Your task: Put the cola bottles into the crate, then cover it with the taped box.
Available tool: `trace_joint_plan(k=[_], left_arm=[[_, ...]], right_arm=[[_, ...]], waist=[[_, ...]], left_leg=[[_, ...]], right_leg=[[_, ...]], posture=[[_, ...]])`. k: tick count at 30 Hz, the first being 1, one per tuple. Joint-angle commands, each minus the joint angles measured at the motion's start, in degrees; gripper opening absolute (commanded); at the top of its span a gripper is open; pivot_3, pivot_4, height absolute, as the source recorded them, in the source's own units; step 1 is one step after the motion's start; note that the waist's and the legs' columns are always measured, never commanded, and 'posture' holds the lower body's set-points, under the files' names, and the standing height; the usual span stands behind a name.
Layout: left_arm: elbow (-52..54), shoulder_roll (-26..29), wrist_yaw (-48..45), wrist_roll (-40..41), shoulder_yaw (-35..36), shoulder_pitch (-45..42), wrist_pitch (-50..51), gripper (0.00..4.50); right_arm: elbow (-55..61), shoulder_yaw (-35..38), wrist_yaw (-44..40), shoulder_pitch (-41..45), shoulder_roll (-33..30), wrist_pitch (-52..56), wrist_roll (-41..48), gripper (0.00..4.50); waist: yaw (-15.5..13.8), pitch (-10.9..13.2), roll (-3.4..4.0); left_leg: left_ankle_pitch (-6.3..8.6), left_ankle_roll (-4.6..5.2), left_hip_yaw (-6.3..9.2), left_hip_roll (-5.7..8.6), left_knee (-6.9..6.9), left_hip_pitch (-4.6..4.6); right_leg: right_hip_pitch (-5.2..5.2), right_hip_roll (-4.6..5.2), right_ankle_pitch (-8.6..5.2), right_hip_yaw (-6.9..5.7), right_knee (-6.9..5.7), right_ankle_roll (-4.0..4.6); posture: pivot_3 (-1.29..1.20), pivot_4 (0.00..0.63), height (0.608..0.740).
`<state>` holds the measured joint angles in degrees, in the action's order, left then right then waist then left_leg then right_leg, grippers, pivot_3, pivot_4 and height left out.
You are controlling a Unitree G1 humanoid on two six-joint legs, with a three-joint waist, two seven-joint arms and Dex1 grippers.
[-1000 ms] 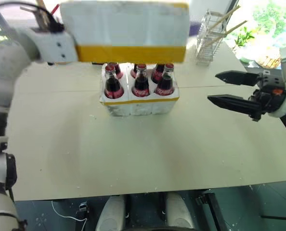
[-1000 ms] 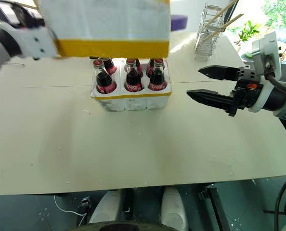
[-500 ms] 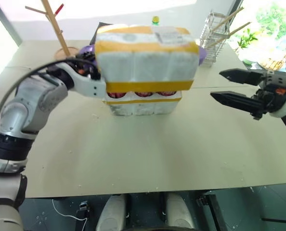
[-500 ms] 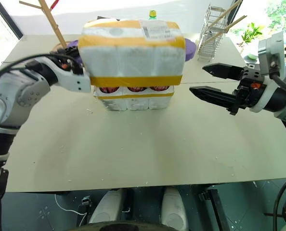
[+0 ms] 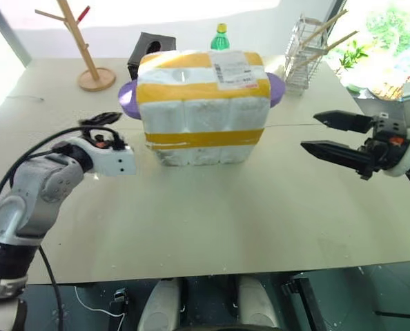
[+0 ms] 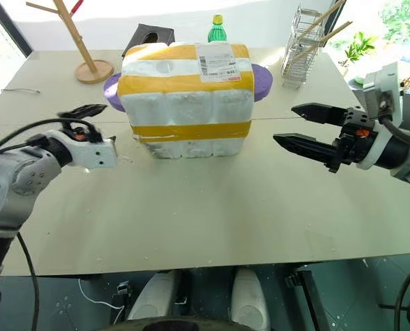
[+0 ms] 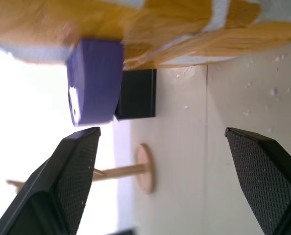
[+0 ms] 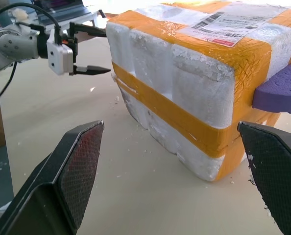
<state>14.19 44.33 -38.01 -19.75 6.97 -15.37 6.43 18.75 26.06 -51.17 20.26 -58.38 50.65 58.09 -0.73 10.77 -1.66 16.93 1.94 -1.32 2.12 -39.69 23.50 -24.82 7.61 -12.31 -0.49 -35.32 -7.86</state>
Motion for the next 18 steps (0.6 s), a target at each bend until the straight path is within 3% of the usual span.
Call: trace_joint_plan(k=[1, 3, 5, 12, 18], left_arm=[[8.8, -6.6, -10.5, 33.4, 14.2, -2.1, 31.6, 4.27], [9.5, -5.2, -16.3, 52.3, 23.4, -5.4, 48.6, 4.27], [6.9, 0.4, -21.6, 61.3, 28.1, -7.1, 54.6, 4.27], [-4.6, 16.0, -32.7, 61.2, 23.9, -8.2, 47.5, 4.27], [-13.4, 22.3, -38.5, 60.2, 18.1, -13.5, 43.0, 4.27]], right_arm=[[-0.4, 1.5, -1.6, -0.6, -0.4, -1.8, -0.9, 4.5], [-1.5, 0.9, -2.3, -0.4, -0.5, -2.5, -1.9, 4.5], [-2.9, 0.0, -2.9, 0.3, -0.6, -3.1, -3.1, 4.5], [-7.0, -3.7, -6.5, 3.6, -1.1, -5.2, -6.5, 4.5], [-9.3, -8.2, -9.4, 7.0, -0.4, -7.1, -9.7, 4.5]], waist=[[-0.1, 0.0, 0.0], [0.1, 0.0, -0.02], [0.4, 0.0, -0.01], [0.7, 0.0, 0.58], [0.4, 0.0, 0.58]], left_leg=[[0.0, 0.0, 0.02, 0.01, -0.06, 0.0], [0.0, -0.01, 0.18, 0.0, -0.24, 0.06], [0.0, -0.01, 0.2, -0.01, -0.28, 0.06], [0.0, 0.0, 0.08, -0.01, -0.2, -0.19], [0.01, 0.0, 0.08, 0.0, -0.21, -0.15]], right_leg=[[0.02, 0.0, 0.0, -0.02, -0.02, 0.0], [0.08, -0.04, 0.0, -0.17, -0.05, 0.0], [0.11, -0.13, 0.0, -0.18, -0.08, 0.0], [0.33, -0.25, -0.01, -0.12, 0.0, 0.03], [0.31, -0.25, -0.02, -0.09, 0.05, 0.04]], posture=[[0.0, 0.15, 0.74], [0.0, 0.15, 0.74], [0.0, 0.15, 0.74], [0.0, 0.15, 0.74], [0.0, 0.15, 0.74]])
